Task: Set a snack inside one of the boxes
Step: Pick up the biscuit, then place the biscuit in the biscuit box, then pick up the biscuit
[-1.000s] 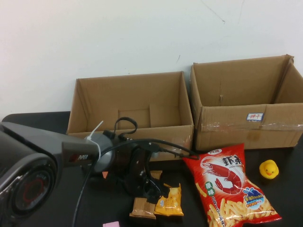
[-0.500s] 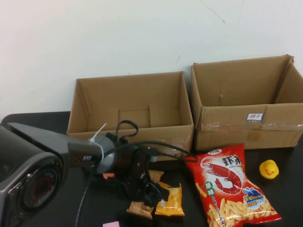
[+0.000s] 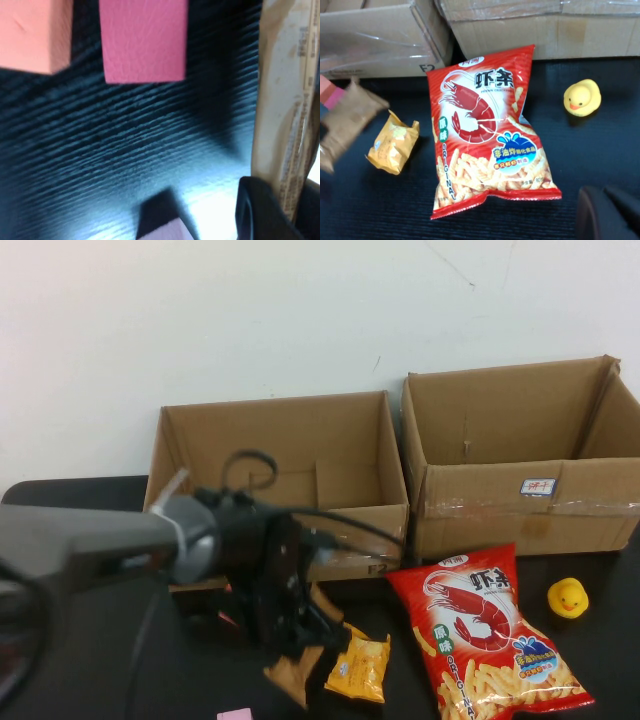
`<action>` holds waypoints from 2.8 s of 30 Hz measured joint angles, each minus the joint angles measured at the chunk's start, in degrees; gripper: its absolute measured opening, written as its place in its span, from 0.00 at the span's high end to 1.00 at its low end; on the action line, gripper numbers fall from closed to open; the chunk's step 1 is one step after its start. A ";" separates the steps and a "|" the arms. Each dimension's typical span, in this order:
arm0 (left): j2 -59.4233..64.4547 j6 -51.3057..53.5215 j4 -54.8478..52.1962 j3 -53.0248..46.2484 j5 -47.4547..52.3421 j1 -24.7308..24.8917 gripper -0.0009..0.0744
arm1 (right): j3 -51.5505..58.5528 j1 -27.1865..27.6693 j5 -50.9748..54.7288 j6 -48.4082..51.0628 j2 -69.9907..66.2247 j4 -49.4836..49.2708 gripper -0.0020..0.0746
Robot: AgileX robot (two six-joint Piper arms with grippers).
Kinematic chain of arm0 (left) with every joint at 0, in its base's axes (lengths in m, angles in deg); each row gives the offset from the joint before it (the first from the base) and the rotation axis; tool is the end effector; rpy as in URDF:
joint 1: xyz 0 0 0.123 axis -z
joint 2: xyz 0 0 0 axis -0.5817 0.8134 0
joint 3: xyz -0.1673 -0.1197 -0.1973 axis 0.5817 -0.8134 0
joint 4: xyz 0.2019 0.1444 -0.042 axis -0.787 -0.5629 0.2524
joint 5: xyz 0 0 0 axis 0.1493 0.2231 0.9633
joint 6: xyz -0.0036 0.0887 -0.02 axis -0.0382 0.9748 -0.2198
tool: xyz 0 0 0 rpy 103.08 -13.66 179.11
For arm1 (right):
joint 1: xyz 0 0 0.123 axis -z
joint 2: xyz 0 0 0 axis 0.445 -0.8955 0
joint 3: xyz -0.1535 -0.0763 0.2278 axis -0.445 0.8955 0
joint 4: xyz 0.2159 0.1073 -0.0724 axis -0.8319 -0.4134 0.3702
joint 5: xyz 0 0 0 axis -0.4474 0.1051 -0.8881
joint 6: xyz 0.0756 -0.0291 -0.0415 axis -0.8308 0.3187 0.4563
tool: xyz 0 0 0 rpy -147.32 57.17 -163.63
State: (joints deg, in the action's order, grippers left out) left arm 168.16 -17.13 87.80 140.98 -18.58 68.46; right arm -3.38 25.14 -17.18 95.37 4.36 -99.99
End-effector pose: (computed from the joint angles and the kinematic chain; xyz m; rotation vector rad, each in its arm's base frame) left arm 0.3183 -0.2095 0.1185 0.4702 2.9234 -0.1697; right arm 0.1306 0.0211 0.2434 -0.0652 2.2231 0.2708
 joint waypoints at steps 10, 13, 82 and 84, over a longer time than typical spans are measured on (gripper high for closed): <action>-14.08 3.85 1.30 1.55 5.44 0.00 0.86 | 0.00 0.00 0.00 0.00 0.00 0.00 0.97; -15.76 5.97 4.76 5.04 6.41 0.00 0.86 | 0.00 0.00 0.00 0.00 0.00 -0.04 0.97; -39.13 0.72 -1.73 -20.60 -7.83 4.58 0.99 | 0.00 0.00 3.82 7.72 0.00 0.69 0.97; -36.65 0.82 -0.11 -23.01 -11.63 4.58 0.99 | 0.00 0.00 3.82 7.85 0.00 0.28 0.97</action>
State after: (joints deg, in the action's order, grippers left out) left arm 131.51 -16.30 87.69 117.97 -30.21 73.04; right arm -3.38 25.14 -13.36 103.22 4.36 -99.71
